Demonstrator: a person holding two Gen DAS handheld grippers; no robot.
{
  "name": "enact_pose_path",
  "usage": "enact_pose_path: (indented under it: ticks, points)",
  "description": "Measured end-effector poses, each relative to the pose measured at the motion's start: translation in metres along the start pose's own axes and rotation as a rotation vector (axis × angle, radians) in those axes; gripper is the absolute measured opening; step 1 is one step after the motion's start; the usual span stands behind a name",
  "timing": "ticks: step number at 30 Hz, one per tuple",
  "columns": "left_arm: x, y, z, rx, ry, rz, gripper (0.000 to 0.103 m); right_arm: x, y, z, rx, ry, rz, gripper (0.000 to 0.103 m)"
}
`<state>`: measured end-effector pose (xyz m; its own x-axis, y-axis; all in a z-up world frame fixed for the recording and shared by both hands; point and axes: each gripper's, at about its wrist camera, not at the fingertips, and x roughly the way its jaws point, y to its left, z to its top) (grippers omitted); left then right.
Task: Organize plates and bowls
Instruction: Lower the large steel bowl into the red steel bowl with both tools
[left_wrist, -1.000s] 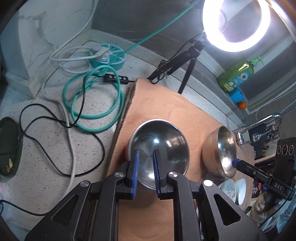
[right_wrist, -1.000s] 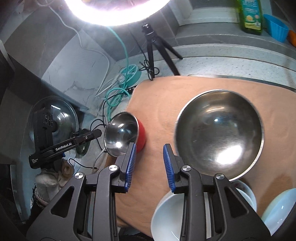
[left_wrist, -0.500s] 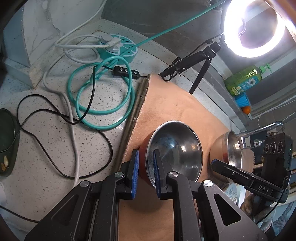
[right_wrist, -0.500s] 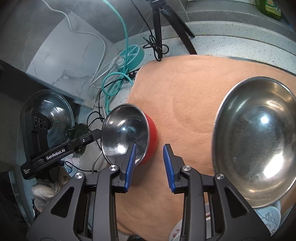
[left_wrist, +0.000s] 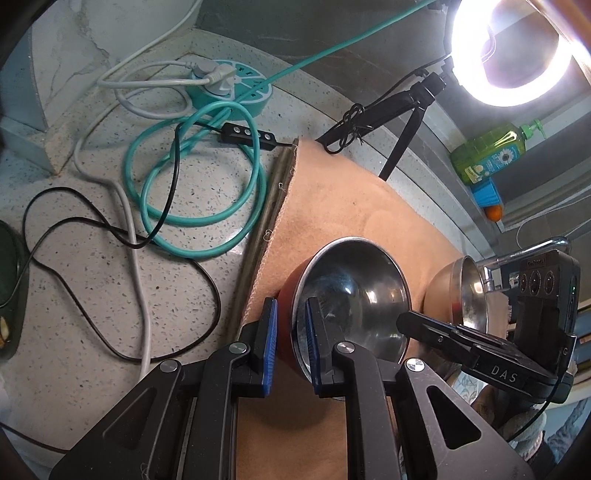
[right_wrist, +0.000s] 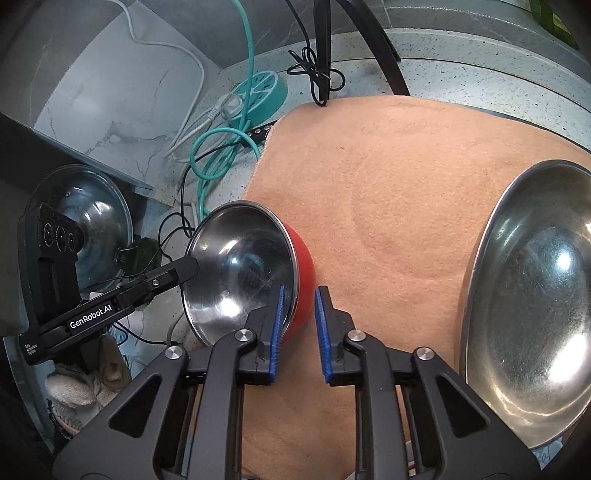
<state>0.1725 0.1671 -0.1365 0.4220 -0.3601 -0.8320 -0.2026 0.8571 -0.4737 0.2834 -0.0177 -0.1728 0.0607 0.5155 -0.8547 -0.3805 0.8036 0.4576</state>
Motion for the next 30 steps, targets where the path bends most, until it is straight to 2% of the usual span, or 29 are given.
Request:
enact_pose_path:
  ticks: [3,14,22,30]
  points:
    - [0.002,-0.001,0.0,0.006,0.008,-0.003,0.013,0.003,0.002,0.0,-0.012,0.007,0.003,0.011]
    - [-0.001,-0.005,-0.002,0.008,0.0,0.0,0.013,-0.002,0.008,0.0,-0.037,-0.001,-0.015,0.01]
    - [-0.011,-0.016,-0.003,0.022,-0.023,-0.02,0.013,-0.024,0.009,-0.004,-0.029,-0.035,0.013,0.01]
    - [-0.023,-0.044,-0.004,0.072,-0.041,-0.052,0.013,-0.055,-0.003,-0.014,0.006,-0.079,0.037,0.01]
